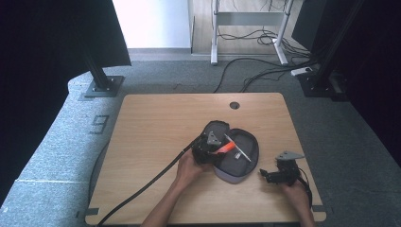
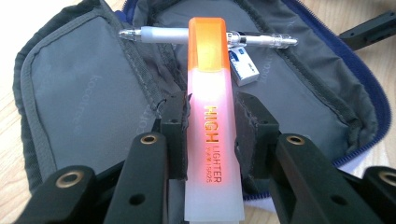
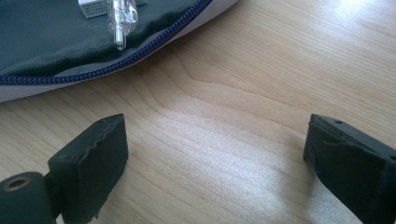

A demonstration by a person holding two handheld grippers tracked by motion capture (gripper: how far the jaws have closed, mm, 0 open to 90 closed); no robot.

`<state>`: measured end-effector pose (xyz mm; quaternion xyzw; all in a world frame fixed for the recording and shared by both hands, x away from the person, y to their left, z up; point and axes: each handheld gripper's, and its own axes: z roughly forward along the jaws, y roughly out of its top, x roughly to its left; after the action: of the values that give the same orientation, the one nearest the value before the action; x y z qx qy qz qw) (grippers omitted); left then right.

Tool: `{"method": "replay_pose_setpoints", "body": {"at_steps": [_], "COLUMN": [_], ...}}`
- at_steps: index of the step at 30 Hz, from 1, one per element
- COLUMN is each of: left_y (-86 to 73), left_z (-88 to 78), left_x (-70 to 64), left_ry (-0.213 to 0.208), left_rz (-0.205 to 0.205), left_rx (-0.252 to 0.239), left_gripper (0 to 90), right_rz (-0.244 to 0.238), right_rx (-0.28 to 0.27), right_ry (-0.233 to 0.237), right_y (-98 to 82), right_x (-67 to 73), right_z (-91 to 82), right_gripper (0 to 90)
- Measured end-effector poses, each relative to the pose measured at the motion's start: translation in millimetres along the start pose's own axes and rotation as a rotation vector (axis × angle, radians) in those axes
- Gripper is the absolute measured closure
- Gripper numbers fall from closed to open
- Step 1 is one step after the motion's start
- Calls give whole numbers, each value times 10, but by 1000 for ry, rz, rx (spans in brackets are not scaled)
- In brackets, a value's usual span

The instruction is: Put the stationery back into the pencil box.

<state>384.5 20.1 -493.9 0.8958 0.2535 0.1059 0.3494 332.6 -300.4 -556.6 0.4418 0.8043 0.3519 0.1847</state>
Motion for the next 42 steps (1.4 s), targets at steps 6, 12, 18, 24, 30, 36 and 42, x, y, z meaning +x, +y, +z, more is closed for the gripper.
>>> {"method": "replay_pose_setpoints", "body": {"at_steps": [6, 12, 18, 24, 30, 36, 42], "left_y": [48, 108, 156, 231, 267, 283, 297], "left_z": [124, 174, 263, 348, 407, 473, 471], "left_x": [-6, -35, -41, -82, -100, -105, -115], "left_ry": [2, 5, 19, 29, 39, 27, 32], "left_rz": [-3, 4, 10, 17, 12, 14, 22], "left_rx": [21, 28, 46, 52, 53, 69, 66], "left_gripper": [669, 669, 669, 668, 667, 659, 626], "right_rz": [1, 0, 1, 1, 1, 1, 1], "right_rx": [-2, -2, -1, 0, 0, -2, -1], "right_ry": [-1, -1, 0, 0, -1, -2, -1], "right_y": [-1, -1, 0, 0, 0, -1, 0], "right_x": [1, 0, 1, 0, 1, 1, 1], "right_z": [1, 1, 0, 0, 0, 1, 0], "right_gripper": [61, 61, 60, 61, 61, 61, 61]}}
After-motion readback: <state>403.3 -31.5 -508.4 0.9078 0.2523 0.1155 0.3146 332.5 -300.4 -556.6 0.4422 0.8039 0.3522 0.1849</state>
